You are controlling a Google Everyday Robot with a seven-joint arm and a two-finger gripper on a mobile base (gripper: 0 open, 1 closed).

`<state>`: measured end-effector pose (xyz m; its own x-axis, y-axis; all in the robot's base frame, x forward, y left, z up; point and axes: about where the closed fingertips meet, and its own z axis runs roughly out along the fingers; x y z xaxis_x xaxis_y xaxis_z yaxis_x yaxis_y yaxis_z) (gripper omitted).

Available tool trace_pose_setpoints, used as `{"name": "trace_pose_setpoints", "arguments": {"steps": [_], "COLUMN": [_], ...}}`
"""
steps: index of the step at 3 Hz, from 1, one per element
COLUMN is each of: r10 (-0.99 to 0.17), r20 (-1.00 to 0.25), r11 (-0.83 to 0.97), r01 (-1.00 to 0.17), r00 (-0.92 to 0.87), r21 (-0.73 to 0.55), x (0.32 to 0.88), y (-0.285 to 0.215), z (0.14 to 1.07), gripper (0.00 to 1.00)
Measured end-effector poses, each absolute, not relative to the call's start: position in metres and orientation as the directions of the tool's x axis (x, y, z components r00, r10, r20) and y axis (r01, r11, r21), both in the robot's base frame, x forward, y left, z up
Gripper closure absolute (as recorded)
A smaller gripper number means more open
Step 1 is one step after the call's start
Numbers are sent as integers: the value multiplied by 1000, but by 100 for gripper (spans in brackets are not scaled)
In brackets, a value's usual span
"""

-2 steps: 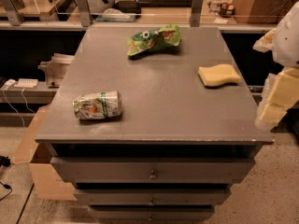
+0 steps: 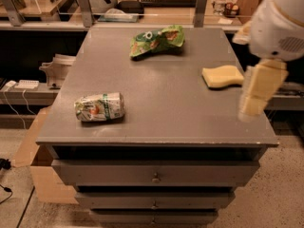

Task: Place 7up can upright

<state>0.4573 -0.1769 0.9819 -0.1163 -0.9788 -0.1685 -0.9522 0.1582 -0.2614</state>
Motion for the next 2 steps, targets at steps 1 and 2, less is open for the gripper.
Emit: {"name": "trace_pose_setpoints", "arguments": {"steps": [1,2], "r10": [-994,-981], "r20": [-110,-68], "r11": [6,-158], "r01": [-967,-951], "r00": [23,182], "r21": [-254,-266], "x": [477,492], "y": [-116,-35], "z": [981,979], "gripper": [0,0]}}
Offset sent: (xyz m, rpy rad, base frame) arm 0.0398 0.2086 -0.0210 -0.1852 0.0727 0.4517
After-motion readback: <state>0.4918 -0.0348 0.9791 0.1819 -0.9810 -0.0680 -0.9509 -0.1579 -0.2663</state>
